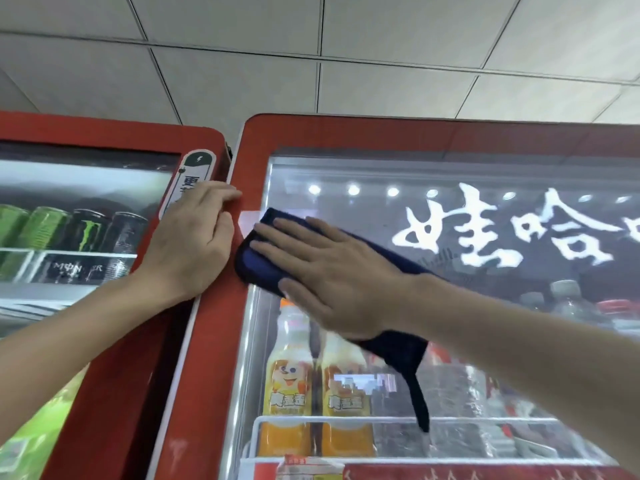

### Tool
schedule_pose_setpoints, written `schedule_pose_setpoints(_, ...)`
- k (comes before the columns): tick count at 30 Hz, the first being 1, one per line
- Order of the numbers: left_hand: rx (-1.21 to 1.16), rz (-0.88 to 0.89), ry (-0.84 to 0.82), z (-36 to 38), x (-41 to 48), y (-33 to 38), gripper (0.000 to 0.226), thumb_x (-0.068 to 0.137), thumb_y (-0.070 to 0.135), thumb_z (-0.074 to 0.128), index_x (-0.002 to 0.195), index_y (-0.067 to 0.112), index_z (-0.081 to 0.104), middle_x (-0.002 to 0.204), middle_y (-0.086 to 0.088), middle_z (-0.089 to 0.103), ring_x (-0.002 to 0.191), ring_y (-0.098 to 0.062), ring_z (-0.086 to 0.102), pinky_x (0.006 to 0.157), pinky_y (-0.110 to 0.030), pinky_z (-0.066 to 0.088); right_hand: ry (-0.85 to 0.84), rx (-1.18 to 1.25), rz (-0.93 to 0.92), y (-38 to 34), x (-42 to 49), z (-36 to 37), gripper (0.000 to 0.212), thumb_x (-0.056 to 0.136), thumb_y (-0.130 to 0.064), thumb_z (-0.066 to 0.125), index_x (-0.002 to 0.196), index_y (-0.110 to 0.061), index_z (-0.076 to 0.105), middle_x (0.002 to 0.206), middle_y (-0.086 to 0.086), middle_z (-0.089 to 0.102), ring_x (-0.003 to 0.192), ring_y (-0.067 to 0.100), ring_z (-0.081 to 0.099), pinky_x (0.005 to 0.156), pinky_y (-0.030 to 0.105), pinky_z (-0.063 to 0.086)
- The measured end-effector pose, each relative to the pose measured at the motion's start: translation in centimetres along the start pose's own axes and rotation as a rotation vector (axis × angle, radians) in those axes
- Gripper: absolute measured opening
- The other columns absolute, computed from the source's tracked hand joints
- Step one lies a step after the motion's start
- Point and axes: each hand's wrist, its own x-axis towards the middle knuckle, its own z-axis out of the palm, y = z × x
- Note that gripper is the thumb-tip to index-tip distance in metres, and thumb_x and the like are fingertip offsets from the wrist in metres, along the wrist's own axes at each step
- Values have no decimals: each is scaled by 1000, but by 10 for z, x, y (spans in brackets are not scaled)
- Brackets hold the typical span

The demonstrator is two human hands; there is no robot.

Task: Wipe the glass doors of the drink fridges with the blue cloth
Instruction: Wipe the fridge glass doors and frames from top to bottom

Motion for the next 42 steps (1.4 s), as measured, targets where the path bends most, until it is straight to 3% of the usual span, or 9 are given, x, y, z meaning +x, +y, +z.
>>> schedule_pose_setpoints(10,68,46,6,6,-3,-5,46,95,23,39,130,8,64,134,-4,62,129,-24,54,112,-46,39,81,45,476,68,145,-21,61,110,-39,15,166,-17,7,174,0,-1,160,17,-3,129,44,-2)
schedule_pose_setpoints(14,-22,34,-11,0,-7,-8,51,98,26,34,139,9,59,144,-3,57,136,-20,49,118,-41,34,85,68,492,41,133,-18,62,110,-40,15,166,-14,5,174,3,-3,160,19,-4,129,46,-4)
schedule_pose_setpoints(19,22,-2,-58,-12,-32,-24,68,101,45,21,150,3,45,154,-11,48,143,-27,42,122,-48,29,110,76,247,-35,65,7,65,106,-47,13,166,-21,10,174,-3,3,160,15,-3,129,42,-5)
schedule_pose_setpoints(21,52,28,-88,-9,-39,-25,68,102,44,20,150,2,44,153,-13,49,142,-27,42,122,-41,25,91,71,212,-33,58,6,64,106,-48,15,165,-24,12,173,-5,5,160,14,-1,130,40,-4)
schedule_pose_setpoints(27,60,18,-73,-6,-40,-29,60,105,38,26,152,5,42,154,-9,47,143,-23,38,121,-35,21,125,92,533,-2,109,-8,62,109,-42,20,166,-20,8,174,0,-1,160,16,-5,129,44,-4)
schedule_pose_setpoints(32,22,6,-74,-8,-40,-28,58,105,36,27,151,4,43,153,-11,48,144,-24,39,121,-35,21,194,154,649,-42,100,7,65,108,-43,19,166,-16,7,174,5,-2,160,21,-8,129,46,-8)
schedule_pose_setpoints(37,-179,-151,-21,-15,-37,-20,52,105,30,29,145,5,50,148,-10,53,138,-22,45,114,-23,26,290,239,719,-124,57,25,66,107,-40,22,165,-11,11,174,9,2,160,23,-6,129,46,-9)
schedule_pose_setpoints(39,-260,-246,30,-19,-39,-12,42,110,21,32,142,4,53,144,-12,55,135,-21,47,106,-15,27,279,263,767,-139,50,24,66,107,-39,23,165,-10,10,174,10,1,160,23,-8,128,45,-11)
schedule_pose_setpoints(42,-318,-344,125,-29,-47,7,34,107,10,37,132,2,59,134,-13,59,127,-21,52,103,-16,32,222,404,769,-138,47,14,64,108,-37,20,165,-12,4,174,6,-7,159,19,-16,126,42,-18)
